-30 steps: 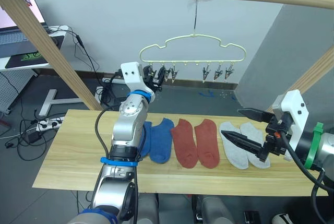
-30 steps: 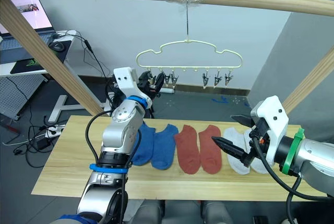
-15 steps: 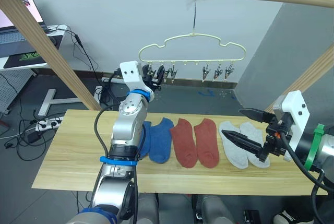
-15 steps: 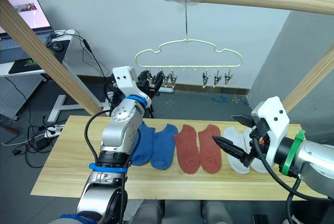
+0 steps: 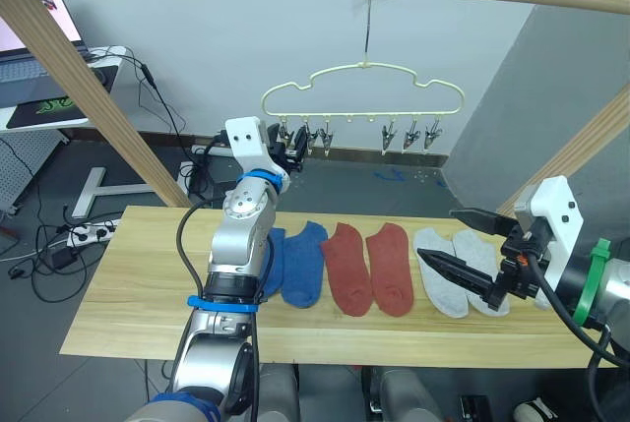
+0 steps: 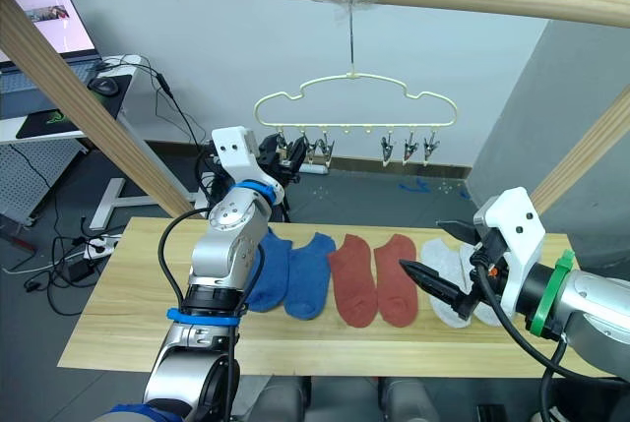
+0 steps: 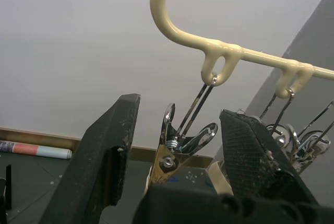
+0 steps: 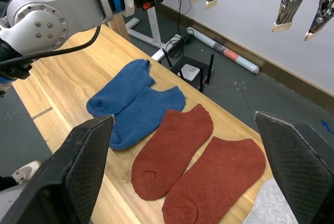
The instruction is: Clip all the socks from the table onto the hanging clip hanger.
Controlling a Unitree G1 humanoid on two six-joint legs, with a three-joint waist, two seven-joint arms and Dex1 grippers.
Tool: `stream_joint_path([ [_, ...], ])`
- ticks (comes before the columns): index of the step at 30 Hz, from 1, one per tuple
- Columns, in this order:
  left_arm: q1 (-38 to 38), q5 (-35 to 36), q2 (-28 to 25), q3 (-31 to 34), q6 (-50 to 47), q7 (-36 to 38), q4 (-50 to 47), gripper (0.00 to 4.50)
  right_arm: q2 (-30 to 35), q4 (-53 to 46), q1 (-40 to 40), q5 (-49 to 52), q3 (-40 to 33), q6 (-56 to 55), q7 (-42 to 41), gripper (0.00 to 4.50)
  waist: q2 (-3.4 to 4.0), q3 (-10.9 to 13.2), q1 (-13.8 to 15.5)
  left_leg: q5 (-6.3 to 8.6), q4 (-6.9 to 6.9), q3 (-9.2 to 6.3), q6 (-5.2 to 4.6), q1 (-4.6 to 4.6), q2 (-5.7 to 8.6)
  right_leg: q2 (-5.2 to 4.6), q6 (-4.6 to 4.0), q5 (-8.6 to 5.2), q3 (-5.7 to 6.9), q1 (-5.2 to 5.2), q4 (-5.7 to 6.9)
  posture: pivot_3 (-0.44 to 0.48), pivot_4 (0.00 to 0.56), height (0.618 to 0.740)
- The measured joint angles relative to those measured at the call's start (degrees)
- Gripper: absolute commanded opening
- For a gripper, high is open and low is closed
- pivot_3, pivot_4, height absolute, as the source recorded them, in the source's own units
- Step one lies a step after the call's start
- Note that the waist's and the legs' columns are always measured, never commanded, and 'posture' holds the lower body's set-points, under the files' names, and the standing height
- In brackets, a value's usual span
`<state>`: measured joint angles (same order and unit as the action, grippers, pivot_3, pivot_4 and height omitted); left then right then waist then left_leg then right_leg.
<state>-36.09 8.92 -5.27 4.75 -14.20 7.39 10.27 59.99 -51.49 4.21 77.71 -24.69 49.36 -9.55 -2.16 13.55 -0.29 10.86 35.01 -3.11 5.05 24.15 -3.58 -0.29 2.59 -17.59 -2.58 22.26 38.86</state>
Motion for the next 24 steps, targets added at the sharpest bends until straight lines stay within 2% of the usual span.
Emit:
stream_joint_path([
  [3,0.0,-0.1,0.0,0.0,0.1,0.0,0.0,1.01,0.0,0.0,0.4,0.0,-0.1,-0.1,0.0,4.5,-0.01,0.0,0.0,0.0,0.0,0.0,0.0,0.0,0.0,0.0,0.0,0.0,0.0,0.0,0.0,-0.032,0.251,0.74],
  [7,0.0,-0.1,0.0,0.0,0.3,0.0,0.0,0.28,0.0,0.0,0.8,0.0,-0.1,-0.1,0.0,4.5,-0.01,0.0,0.0,0.0,0.0,0.0,0.0,0.0,0.0,0.0,0.0,0.0,0.0,0.0,0.0,-0.032,0.251,0.74],
  [19,0.0,1.0,0.0,0.3,-0.8,0.9,-0.4,0.25,0.1,0.0,0.8,-0.2,0.4,-0.1,0.2,4.5,-0.01,0.2,0.0,0.0,0.0,0.0,0.0,0.0,0.0,0.0,0.0,0.0,0.0,0.0,0.0,-0.028,0.254,0.74],
  [24,-0.5,7.6,0.1,3.3,-5.8,3.3,-3.3,0.25,2.6,4.9,-0.4,-7.5,7.2,4.2,3.9,4.5,-0.11,0.6,-0.1,-0.01,0.01,0.0,0.01,0.0,-0.01,0.0,0.01,0.0,0.0,0.01,0.0,-0.028,0.259,0.74],
])
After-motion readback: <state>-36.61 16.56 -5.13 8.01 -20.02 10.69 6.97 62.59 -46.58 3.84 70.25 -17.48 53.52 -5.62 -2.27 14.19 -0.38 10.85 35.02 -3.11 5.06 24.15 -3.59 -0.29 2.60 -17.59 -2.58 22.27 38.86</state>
